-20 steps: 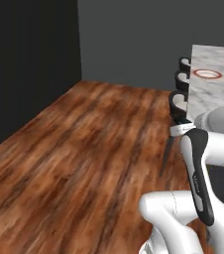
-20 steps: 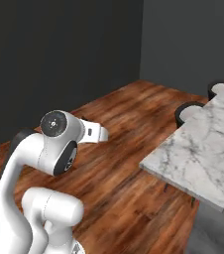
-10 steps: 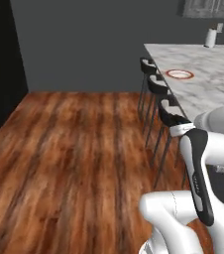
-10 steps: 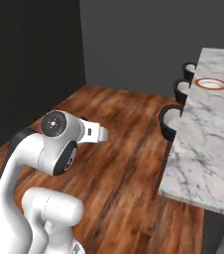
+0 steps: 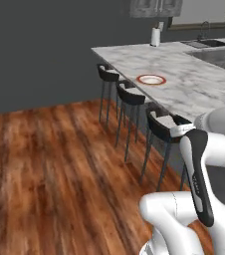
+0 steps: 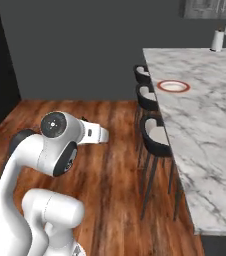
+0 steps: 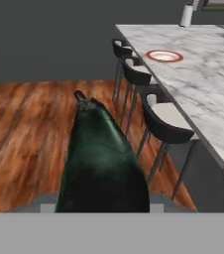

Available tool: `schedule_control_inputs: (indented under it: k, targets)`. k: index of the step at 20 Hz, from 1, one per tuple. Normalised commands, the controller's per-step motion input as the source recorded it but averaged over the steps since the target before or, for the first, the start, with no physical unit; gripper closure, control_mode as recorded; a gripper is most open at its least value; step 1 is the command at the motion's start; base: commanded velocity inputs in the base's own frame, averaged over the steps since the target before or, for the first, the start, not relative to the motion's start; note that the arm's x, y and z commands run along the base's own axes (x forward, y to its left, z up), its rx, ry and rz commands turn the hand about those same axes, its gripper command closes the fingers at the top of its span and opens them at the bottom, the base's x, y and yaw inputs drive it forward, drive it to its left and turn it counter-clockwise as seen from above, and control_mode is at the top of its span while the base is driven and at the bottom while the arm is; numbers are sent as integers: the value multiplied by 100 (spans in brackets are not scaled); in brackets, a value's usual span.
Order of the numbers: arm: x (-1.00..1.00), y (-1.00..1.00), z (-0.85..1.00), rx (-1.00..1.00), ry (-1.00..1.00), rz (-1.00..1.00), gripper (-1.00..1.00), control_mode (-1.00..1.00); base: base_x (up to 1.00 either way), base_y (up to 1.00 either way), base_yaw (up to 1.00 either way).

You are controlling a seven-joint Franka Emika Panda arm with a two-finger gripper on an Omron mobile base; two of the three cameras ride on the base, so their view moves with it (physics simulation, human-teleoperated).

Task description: Take the cheese, fish, and eggplant from the fridge and place them on the plate on the dining counter to create an appetizer plate.

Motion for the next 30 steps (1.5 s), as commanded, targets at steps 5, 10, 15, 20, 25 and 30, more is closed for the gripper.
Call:
schedule_control_inputs:
  k: [5, 10, 15, 20, 25, 30]
  targets:
    - [0, 0, 0, 0, 0, 0, 100, 100, 100, 86, -59]
    - [0, 0, 0, 0, 0, 0, 100, 100, 99, 90, -61]
    - [0, 0, 0, 0, 0, 0, 100, 100, 90, 97, -64]
    - [0, 0, 0, 0, 0, 0, 100, 100, 78, 100, -64]
    - [0, 0, 0, 0, 0, 0, 100, 100, 43, 100, -54]
    - [0, 0, 0, 0, 0, 0, 100, 100, 5, 100, -40]
